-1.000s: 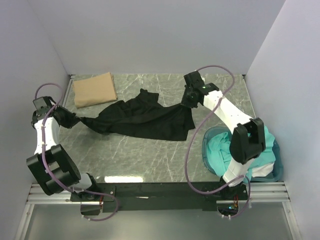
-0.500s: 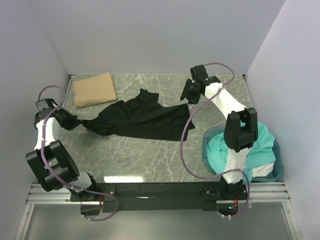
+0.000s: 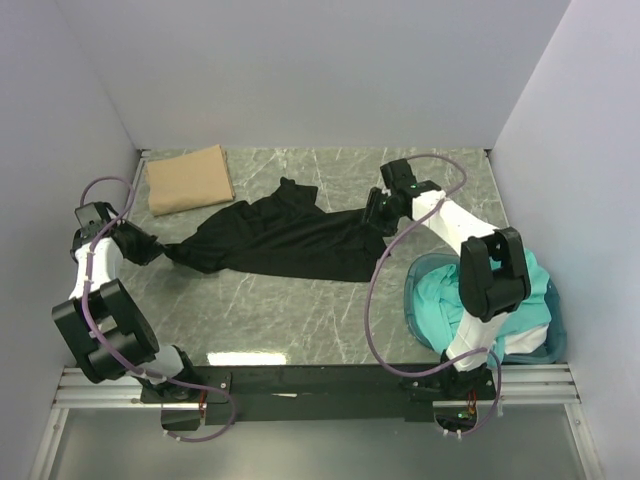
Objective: Fold and stack the t-shirts
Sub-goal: Flatten the tshirt out
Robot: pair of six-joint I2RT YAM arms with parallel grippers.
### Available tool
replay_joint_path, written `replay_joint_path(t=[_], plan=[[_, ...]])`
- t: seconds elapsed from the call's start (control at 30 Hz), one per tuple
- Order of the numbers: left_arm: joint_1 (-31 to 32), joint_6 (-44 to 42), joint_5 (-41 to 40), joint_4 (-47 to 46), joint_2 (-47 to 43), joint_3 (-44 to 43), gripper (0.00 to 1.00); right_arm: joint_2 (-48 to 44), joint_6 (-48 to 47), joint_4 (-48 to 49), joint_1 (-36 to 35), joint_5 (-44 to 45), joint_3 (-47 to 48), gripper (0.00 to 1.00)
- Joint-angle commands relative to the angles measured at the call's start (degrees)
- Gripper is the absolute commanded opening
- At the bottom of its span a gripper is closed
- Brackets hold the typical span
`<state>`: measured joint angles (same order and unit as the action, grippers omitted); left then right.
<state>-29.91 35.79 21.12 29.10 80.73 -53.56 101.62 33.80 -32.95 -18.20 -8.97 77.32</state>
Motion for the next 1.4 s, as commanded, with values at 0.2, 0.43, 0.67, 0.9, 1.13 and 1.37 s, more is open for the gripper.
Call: replay_joint_path(t=[0.2, 0.43, 0.67, 0.9, 1.13, 1.37], plan=[[-0.1, -1.2, 0.6, -2.2, 0.5, 0.1, 0.01, 5.7, 0.7, 1.7, -2.7, -0.2, 2.3, 0.47], [-0.1, -1.3, 0.6, -2.4, 0.7, 0.3, 0.01, 8.2, 0.3, -1.0, -2.7, 3.4, 2.9, 0.43], [-0.1, -1.3, 0.8, -2.5, 1.7, 0.1, 0.01, 8.4, 0.5, -1.0, -2.8, 4.6, 2.0, 0.43], [0.0, -1.3, 1.1, -2.6, 2.3, -0.1, 0.01, 9.8, 0.5, -0.3, -2.8, 3.3, 1.3, 0.43], [0.1, -1.3, 1.3, -2.6, 2.2, 0.2, 0.01, 11.3, -0.1, -0.3, -2.8, 2.1, 2.1, 0.42], [0.0, -1.3, 1.4, -2.9, 2.2, 0.2, 0.01, 11.9, -0.3, -0.3, -2.7, 0.9, 2.6, 0.36]])
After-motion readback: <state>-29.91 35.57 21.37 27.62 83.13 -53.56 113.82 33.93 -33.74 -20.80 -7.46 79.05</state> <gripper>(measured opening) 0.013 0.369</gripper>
